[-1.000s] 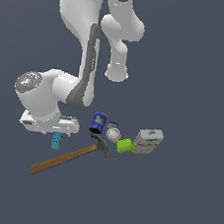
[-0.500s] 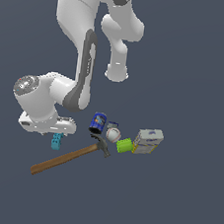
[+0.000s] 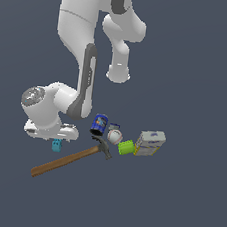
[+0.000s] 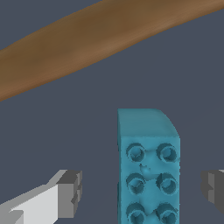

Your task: Pick up a designated object from a clutter of objects.

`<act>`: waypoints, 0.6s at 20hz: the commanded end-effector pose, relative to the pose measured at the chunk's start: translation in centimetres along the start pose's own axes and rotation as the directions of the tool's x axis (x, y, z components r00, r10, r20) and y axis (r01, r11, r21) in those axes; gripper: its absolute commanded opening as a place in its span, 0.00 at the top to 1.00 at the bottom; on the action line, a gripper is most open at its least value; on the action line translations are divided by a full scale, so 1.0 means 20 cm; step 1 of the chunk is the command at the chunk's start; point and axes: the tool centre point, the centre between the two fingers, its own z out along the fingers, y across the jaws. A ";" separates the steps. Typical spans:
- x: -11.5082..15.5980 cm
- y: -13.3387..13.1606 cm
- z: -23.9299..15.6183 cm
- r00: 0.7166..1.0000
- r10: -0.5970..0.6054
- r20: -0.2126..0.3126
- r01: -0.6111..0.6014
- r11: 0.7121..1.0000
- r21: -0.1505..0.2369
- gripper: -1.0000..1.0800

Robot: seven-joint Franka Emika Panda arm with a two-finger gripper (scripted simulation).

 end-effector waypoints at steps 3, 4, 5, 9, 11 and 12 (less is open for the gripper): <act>0.01 0.00 0.05 1.000 0.000 -0.001 0.000 1.000 -0.001 0.04; 0.01 0.00 0.05 1.000 -0.001 -0.002 0.001 1.000 -0.001 0.04; 0.01 0.00 0.05 1.000 -0.001 -0.002 0.001 1.000 -0.001 1.00; 0.01 0.00 0.05 1.000 -0.001 -0.002 0.001 1.000 -0.001 1.00; 0.01 0.00 0.05 1.000 -0.001 -0.002 0.001 1.000 -0.001 1.00; 0.01 0.00 0.05 1.000 -0.001 -0.002 0.001 1.000 -0.001 1.00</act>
